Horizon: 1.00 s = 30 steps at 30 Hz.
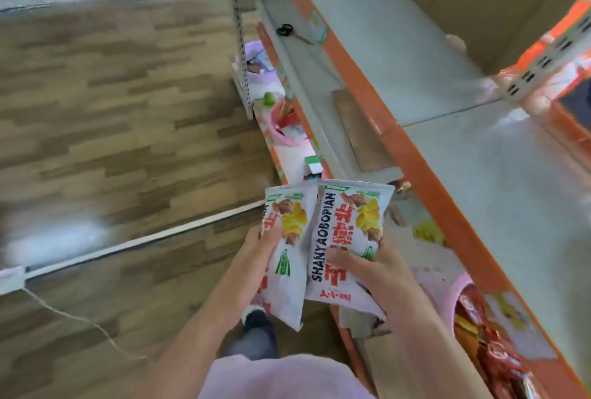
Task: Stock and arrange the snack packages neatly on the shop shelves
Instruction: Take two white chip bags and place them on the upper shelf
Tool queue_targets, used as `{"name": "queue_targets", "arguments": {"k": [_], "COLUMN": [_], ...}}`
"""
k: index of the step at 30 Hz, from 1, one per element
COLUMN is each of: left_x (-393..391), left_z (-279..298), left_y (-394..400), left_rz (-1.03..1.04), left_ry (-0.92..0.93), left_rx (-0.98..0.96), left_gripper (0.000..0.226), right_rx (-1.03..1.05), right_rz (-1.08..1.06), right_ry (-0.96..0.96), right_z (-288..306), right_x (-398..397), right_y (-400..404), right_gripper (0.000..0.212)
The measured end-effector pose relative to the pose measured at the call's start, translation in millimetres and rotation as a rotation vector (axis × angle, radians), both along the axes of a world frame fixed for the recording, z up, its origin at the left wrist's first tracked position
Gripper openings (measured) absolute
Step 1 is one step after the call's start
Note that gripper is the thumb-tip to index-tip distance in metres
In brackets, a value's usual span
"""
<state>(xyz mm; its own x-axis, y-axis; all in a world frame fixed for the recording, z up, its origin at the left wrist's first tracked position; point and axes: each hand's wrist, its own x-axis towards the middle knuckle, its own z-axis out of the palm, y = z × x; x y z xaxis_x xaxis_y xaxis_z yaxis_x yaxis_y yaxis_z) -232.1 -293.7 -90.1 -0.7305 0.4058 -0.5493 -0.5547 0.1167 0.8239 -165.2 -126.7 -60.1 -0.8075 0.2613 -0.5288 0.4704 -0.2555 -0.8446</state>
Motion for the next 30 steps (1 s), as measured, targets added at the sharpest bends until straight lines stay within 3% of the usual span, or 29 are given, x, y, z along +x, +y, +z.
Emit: {"name": "queue_targets", "arguments": {"k": [11,18,23,30], "left_x": [-114.2,-189.4,-259.4,-342.7], "left_z": [17.0,19.2,34.1,42.9], "left_y": [-90.8,-93.6,-69.2,-29.1], "left_rz": [0.288,0.494,0.483,0.405], "left_ry": [-0.059,-0.068,-0.021,-0.025], "left_rx": [-0.055,-0.074,-0.090,-0.094], "left_gripper": [0.066,0.072,0.058,0.074], "right_rx": [0.067,-0.106,-0.184,-0.232], "right_rz": [0.270,0.287,0.321,0.289], "right_ry": [0.011,0.024,0.080,0.112], "right_z": [-1.7,-17.0,-12.6,1.4], "right_x": [-155.6,-239.9,-321.4,-410.4], "right_y": [-58.2,-52.8,-34.5,-0.8], "right_gripper": [0.040,0.044,0.035,0.041]}}
